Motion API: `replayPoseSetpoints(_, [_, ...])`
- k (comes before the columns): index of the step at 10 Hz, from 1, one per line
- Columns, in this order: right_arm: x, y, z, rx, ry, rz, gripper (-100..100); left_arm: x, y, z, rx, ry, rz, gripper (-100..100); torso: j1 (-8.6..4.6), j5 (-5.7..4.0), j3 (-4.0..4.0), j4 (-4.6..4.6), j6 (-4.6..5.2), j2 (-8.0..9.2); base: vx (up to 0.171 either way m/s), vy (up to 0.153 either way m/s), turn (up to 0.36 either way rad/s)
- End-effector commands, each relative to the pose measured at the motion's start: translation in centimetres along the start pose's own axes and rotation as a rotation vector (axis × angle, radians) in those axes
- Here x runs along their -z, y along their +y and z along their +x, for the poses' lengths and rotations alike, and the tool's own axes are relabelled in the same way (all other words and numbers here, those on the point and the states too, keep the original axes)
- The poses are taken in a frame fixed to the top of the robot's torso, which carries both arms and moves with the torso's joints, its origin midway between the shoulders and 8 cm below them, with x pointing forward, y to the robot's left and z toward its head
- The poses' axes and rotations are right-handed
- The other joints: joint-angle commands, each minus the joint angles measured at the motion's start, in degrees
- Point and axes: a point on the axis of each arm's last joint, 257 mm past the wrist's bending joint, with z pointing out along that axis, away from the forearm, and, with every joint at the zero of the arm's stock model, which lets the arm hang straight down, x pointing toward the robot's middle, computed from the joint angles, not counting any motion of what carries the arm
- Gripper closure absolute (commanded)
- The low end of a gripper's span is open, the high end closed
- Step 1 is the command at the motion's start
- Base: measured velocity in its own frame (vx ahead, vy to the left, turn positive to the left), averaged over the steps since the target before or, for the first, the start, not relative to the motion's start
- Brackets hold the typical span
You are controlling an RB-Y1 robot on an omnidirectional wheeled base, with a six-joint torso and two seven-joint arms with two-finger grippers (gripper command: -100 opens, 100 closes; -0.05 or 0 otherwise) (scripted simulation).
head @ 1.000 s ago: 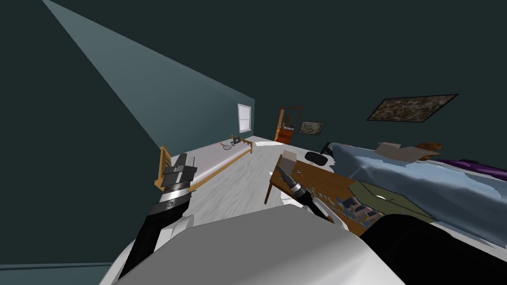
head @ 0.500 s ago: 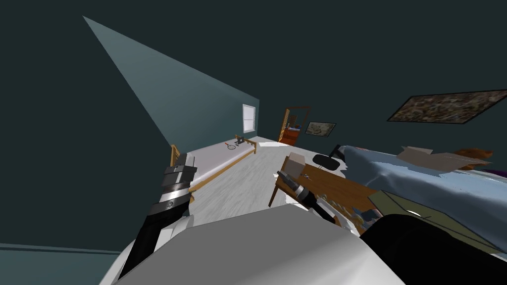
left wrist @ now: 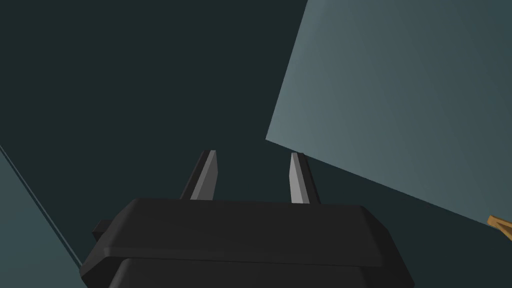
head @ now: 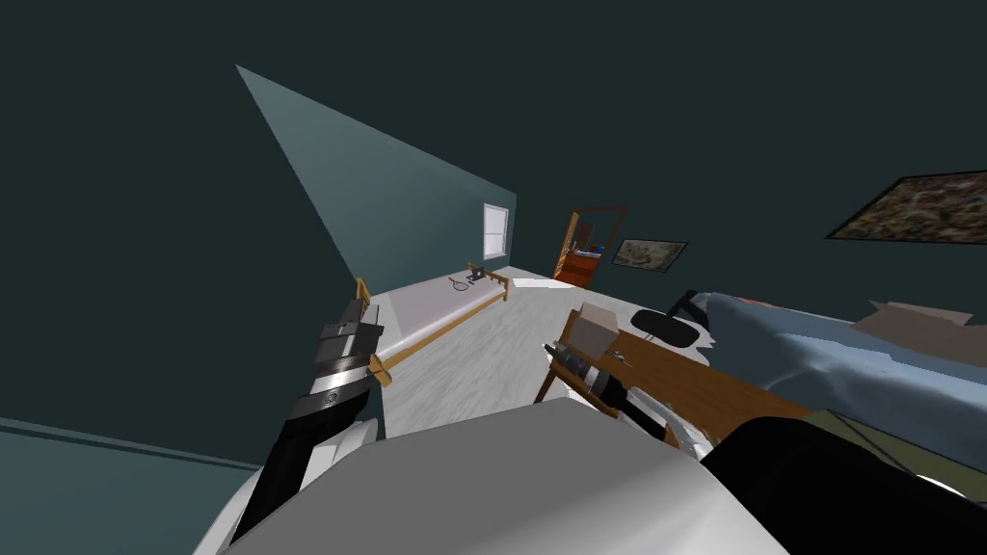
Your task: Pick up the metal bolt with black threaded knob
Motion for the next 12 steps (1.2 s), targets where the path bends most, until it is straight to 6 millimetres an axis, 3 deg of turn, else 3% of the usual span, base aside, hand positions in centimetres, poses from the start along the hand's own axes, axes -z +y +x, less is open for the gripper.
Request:
replayPoseSetpoints(1, [0.9,-1.5,0.7,0.036,0.044,0.027,-100,0.0,0.0,0.0,0.000,0.000,0.000,0,0.00,0.00,0.00,0.00,0.00,0.00,0.068,0.050,0.062])
replayPoseSetpoints(6, [6.3,-8.5,5.1,0.225,0.275,0.153,-100,0.0,0.0,0.0,0.000,0.000,0.000,0,-0.14,-0.03,0.06,0.02,0.04,0.12,0.051,0.030,0.178])
replayPoseSetpoints(11, [11.0,-13.1,7.7,0.293,0.408,0.254,-100,0.0,0.0,0.0,0.000,0.000,0.000,0,-0.26,-0.05,0.11,0.04,0.02,0.19,0.028,-0.009,0.131])
replayPoseSetpoints(12, [12.7,-14.4,8.7,0.327,0.463,0.283,-100,0.0,0.0,0.0,0.000,0.000,0.000,0,-0.28,-0.06,0.12,0.04,0.09,0.22,0.016,-0.012,0.155])
